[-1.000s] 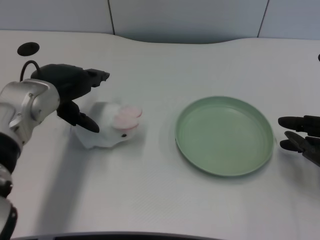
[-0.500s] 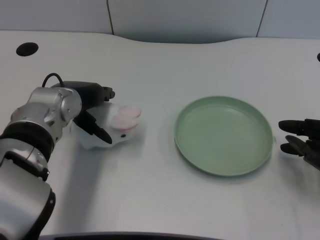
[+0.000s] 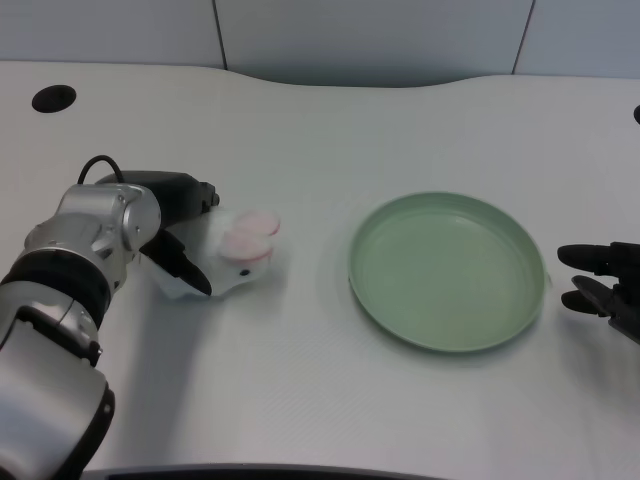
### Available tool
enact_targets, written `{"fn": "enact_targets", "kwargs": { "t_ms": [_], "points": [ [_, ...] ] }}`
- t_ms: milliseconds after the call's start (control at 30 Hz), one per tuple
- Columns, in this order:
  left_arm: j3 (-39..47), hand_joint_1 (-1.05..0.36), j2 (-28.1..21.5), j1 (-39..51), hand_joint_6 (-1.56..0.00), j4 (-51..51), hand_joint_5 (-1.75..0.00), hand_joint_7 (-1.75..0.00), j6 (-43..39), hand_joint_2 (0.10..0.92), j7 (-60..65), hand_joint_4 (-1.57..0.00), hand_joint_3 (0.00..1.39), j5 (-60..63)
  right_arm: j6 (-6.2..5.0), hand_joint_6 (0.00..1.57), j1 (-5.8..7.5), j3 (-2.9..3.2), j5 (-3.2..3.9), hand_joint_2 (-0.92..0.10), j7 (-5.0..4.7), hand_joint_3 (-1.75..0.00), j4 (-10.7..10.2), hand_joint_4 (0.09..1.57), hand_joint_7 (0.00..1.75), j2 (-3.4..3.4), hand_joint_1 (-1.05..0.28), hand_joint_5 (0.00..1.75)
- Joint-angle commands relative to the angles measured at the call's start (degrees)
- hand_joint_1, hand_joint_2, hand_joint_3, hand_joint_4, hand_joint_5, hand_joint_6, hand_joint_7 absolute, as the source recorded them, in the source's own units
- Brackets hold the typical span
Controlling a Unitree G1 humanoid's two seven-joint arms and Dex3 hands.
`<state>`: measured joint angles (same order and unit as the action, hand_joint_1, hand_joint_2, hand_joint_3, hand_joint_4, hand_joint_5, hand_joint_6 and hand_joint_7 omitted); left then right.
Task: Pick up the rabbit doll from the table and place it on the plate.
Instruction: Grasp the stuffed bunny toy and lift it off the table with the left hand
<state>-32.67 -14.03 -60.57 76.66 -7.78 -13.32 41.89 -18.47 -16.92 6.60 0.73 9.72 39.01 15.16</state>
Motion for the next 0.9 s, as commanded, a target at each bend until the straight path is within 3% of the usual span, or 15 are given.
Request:
{"fn": "enact_targets", "kwargs": {
  "t_ms": [33,133,200,300,367,433,467,500,533,600,633,700,733,800,900],
  "points": [
    [-0.4,-0.74,-0.3,1.7,-0.28,0.9,-0.06,-0.03,0.3,0.72,0.5,-0.22,0.0,0.2,0.31,0.96,1.09,0.44,0.25,-0.92,-0.54,-0.16,-0.7,1.01,0.0,0.13,-0.43,0.21],
    [-0.9,-0.68,-0.1,1.9,-0.32,1.0,-0.06,-0.03,0.4,0.713,0.9,-0.26,0.0,0.3,0.51,0.95,1.49,0.21,-0.26,-0.92,-0.86,-0.17,-1.3,1.0,0.0,0.29,-0.44,0.21],
    [-1.5,-0.65,0.1,2.1,-0.37,1.1,-0.08,-0.04,0.0,0.706,2.2,-0.33,0.0,0.9,0.39,0.95,1.72,0.38,0.17,-0.92,-0.62,-0.17,-1.5,1.01,0.0,0.14,-0.45,0.21],
    [-1.9,-0.58,0.2,2.7,-0.46,1.1,-0.13,-0.05,-1.1,0.701,4.2,-0.43,0.0,1.1,-0.12,0.96,2.2,0.22,-0.31,-0.92,-1.08,-0.17,-1.9,1.01,0.01,0.27,-0.45,0.21],
    [-2.0,-0.54,0.3,3.0,-0.53,1.2,-0.2,-0.05,-1.5,0.72,4.9,-0.47,0.0,1.1,0.05,0.96,2.59,0.29,-0.15,-0.92,-1.11,-0.17,-2.4,1.02,0.01,0.17,-0.45,0.21],
    [-2.2,-0.52,0.4,3.0,-0.58,1.3,-0.52,-0.01,-1.6,0.733,5.1,-0.35,0.0,1.0,0.2,0.96,2.75,0.33,-0.02,-0.92,-1.07,-0.17,-2.7,1.02,0.0,0.11,-0.45,0.21],
    [-2.2,-0.52,0.4,3.0,-0.58,1.3,-0.59,-0.01,-1.7,0.734,5.1,-0.32,0.0,1.0,0.24,0.96,2.77,0.32,-0.02,-0.92,-1.08,-0.17,-2.8,1.02,0.0,0.11,-0.45,0.21],
    [-2.1,-0.52,0.5,3.2,-0.59,1.4,-0.63,-0.01,-1.6,0.735,5.1,-0.3,0.0,0.8,0.17,0.96,3.08,0.48,0.46,-0.92,-0.65,-0.17,-3.1,1.02,0.0,0.0,-0.45,0.21],
    [-2.0,-0.49,0.6,3.3,-0.69,1.4,-0.93,-0.06,-1.5,0.747,5.1,-0.28,0.0,0.7,0.13,0.96,3.33,0.58,0.84,-0.92,-0.33,-0.17,-3.3,1.02,0.01,-0.07,-0.45,0.21],
    [-1.7,-0.47,0.7,3.3,-0.74,1.4,-1.12,-0.09,-1.7,0.753,4.9,-0.25,0.0,0.3,0.5,0.96,3.8,0.7,1.31,-0.92,0.01,-0.17,-4.0,1.02,0.01,-0.16,-0.44,0.21],
    [-1.6,-0.43,0.8,3.3,-0.74,1.4,-1.2,-0.28,-1.9,0.78,4.8,-0.28,0.0,0.2,0.78,0.95,4.03,0.7,1.31,-0.92,-0.03,-0.17,-4.5,1.02,0.0,-0.16,-0.45,0.21],
    [-1.8,-0.4,1.0,3.4,-0.54,1.4,-1.22,-0.78,-2.0,0.8,5.8,-0.33,0.0,0.4,1.16,0.95,4.4,0.67,1.17,-0.92,-0.17,-0.17,-5.2,1.02,0.0,-0.15,-0.45,0.21],
    [-2.1,-0.39,1.2,3.5,-0.46,1.4,-1.34,-1.09,-1.9,0.808,6.5,-0.36,0.0,0.7,1.24,0.94,4.51,0.65,1.06,-0.92,-0.25,-0.17,-5.4,1.01,0.0,-0.12,-0.45,0.21],
    [-2.4,-0.38,1.3,3.6,-0.4,1.4,-1.41,-1.3,-1.9,0.812,7.4,-0.37,0.0,1.0,1.43,0.94,4.63,0.62,0.97,-0.92,-0.32,-0.17,-5.7,1.01,0.0,-0.11,-0.44,0.21],
    [-3.9,-0.38,1.4,4.3,-0.38,1.5,-1.43,-1.35,-2.2,0.813,10.4,-0.37,0.0,2.5,1.51,0.93,4.85,0.69,1.12,-0.92,-0.18,-0.17,-5.9,1.01,0.0,-0.17,-0.44,0.21]
  ]
}}
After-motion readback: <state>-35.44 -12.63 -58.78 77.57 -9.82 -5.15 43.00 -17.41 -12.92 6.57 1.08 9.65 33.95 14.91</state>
